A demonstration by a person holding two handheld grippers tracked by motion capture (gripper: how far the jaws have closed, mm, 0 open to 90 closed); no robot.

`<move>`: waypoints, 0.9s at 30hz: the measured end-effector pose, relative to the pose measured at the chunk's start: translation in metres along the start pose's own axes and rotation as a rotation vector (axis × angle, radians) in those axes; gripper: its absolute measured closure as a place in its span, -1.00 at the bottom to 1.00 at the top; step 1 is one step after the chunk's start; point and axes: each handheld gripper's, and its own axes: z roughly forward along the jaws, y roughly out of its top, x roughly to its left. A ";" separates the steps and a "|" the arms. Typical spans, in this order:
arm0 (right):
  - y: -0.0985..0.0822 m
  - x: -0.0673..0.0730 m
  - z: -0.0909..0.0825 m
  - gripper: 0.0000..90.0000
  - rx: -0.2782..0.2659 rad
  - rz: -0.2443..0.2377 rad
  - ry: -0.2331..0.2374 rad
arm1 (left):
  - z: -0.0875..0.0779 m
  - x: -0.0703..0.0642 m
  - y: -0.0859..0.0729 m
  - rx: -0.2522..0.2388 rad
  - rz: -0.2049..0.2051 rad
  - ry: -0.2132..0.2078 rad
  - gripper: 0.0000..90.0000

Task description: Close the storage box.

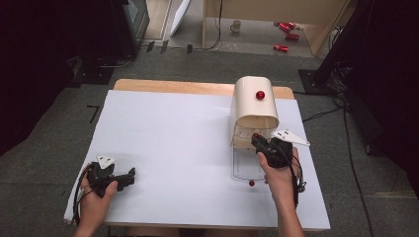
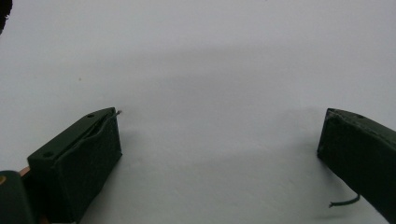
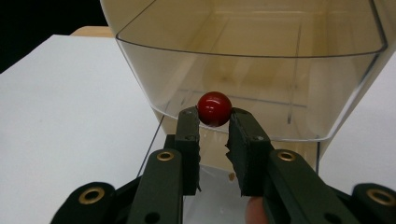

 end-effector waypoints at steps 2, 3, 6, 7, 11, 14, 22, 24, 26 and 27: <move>-0.001 0.000 0.000 0.61 0.001 -0.003 -0.005 | 0.000 0.000 0.000 0.000 0.000 0.000 -1.00; -0.002 0.000 -0.001 0.50 0.005 -0.008 -0.005 | 0.000 0.000 0.000 0.000 0.000 0.000 -1.00; -0.005 -0.001 -0.002 -0.12 0.007 0.001 0.018 | 0.000 0.000 0.000 -0.001 0.000 0.000 -1.00; -0.007 -0.002 -0.003 -0.24 0.009 0.003 0.003 | 0.000 0.000 0.000 -0.001 -0.001 0.000 -1.00; -0.015 -0.004 -0.012 -0.68 0.026 0.002 -0.036 | 0.000 0.000 0.000 0.000 0.000 -0.001 -1.00; -0.023 -0.007 -0.021 -0.69 0.025 0.011 -0.050 | 0.000 0.000 0.000 0.000 0.000 -0.001 -1.00; -0.055 -0.016 -0.042 -0.70 0.024 0.025 -0.094 | 0.000 0.000 0.000 0.000 -0.001 -0.001 -1.00; -0.063 -0.016 -0.045 -0.70 0.035 0.029 -0.101 | 0.000 0.000 0.000 0.001 -0.001 0.000 -1.00; -0.072 -0.016 -0.047 -0.70 0.043 0.029 -0.107 | 0.000 0.000 0.000 0.001 0.000 0.000 -1.00; -0.076 -0.016 -0.048 -0.70 0.047 0.030 -0.106 | 0.000 0.000 0.000 0.001 -0.001 0.000 -1.00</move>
